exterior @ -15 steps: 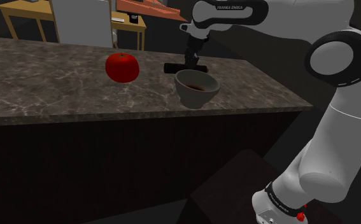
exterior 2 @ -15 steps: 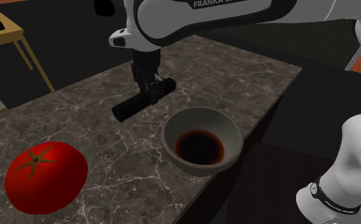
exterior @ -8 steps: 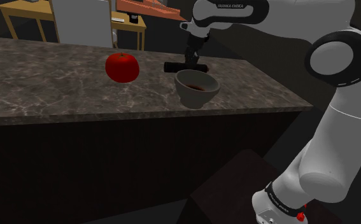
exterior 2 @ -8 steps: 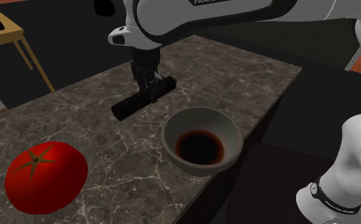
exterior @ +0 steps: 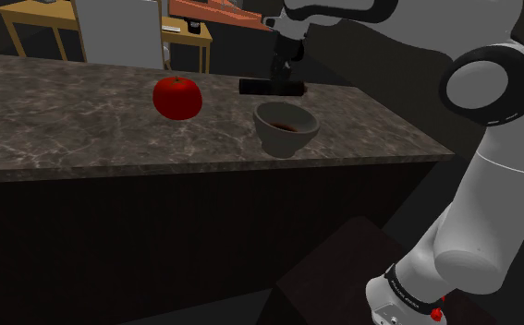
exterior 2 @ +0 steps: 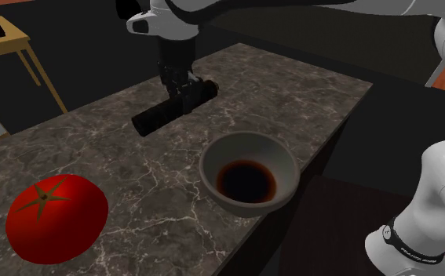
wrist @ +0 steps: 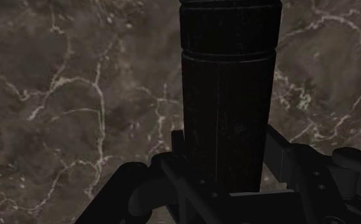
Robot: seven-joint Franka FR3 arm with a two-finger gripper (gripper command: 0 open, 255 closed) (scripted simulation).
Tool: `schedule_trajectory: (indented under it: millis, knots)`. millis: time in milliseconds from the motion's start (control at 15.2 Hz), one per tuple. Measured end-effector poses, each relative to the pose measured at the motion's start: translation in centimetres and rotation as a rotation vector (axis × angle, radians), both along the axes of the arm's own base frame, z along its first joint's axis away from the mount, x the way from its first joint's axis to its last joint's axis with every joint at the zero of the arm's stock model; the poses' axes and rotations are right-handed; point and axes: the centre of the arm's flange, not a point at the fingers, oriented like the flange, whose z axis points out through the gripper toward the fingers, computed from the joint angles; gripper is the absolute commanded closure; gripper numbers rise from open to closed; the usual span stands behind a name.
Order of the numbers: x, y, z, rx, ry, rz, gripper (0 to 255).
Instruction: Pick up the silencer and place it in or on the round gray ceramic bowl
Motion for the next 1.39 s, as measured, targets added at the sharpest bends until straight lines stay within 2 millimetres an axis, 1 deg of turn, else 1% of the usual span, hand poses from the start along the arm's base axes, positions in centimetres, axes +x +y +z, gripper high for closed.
schedule_trajectory:
  millis: [1386]
  knots:
    - [-0.1, -0.2, 11.2, 0.000, 0.000, 0.000, 255]
